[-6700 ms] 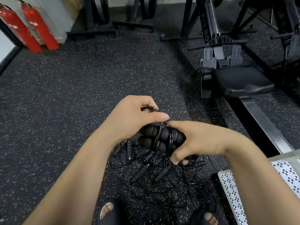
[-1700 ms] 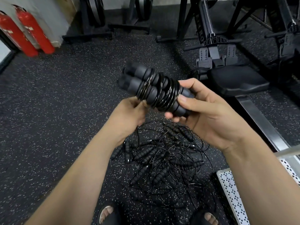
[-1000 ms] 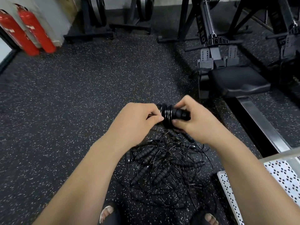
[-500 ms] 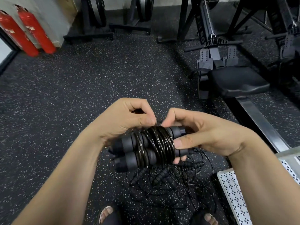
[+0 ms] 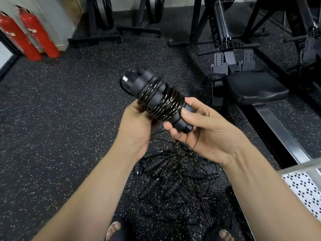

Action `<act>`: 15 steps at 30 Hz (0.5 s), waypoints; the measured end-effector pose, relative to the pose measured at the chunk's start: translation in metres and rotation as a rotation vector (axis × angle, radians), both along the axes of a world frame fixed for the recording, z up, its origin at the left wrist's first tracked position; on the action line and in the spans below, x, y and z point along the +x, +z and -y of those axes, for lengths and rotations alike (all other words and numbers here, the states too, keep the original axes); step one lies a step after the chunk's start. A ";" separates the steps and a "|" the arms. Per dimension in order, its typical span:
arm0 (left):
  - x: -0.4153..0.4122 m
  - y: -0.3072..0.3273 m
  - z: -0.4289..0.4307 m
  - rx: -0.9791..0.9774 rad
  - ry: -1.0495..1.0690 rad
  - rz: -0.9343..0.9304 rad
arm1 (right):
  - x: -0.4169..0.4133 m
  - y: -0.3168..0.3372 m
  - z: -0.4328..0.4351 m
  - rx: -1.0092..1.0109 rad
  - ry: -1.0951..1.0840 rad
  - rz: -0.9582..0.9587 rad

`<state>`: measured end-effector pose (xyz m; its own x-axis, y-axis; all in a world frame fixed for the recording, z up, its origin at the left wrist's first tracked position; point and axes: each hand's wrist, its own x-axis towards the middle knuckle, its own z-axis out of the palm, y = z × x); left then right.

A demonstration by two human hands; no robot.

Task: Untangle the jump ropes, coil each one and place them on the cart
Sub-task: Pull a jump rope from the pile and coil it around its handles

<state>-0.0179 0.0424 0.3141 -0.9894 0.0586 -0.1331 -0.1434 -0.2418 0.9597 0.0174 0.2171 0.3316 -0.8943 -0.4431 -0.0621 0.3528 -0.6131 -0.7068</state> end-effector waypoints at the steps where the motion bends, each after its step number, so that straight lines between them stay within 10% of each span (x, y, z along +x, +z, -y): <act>1: 0.002 -0.001 -0.003 -0.024 0.037 -0.015 | 0.001 -0.001 0.003 -0.020 -0.018 0.018; 15: 0.010 -0.010 -0.006 -0.527 -0.181 0.014 | 0.003 -0.002 -0.020 0.797 0.061 -0.173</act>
<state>-0.0075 0.0486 0.3039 -0.9676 0.1494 -0.2038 -0.1519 0.3005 0.9416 0.0200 0.2367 0.3297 -0.8959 -0.3723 -0.2424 0.2152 0.1135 -0.9699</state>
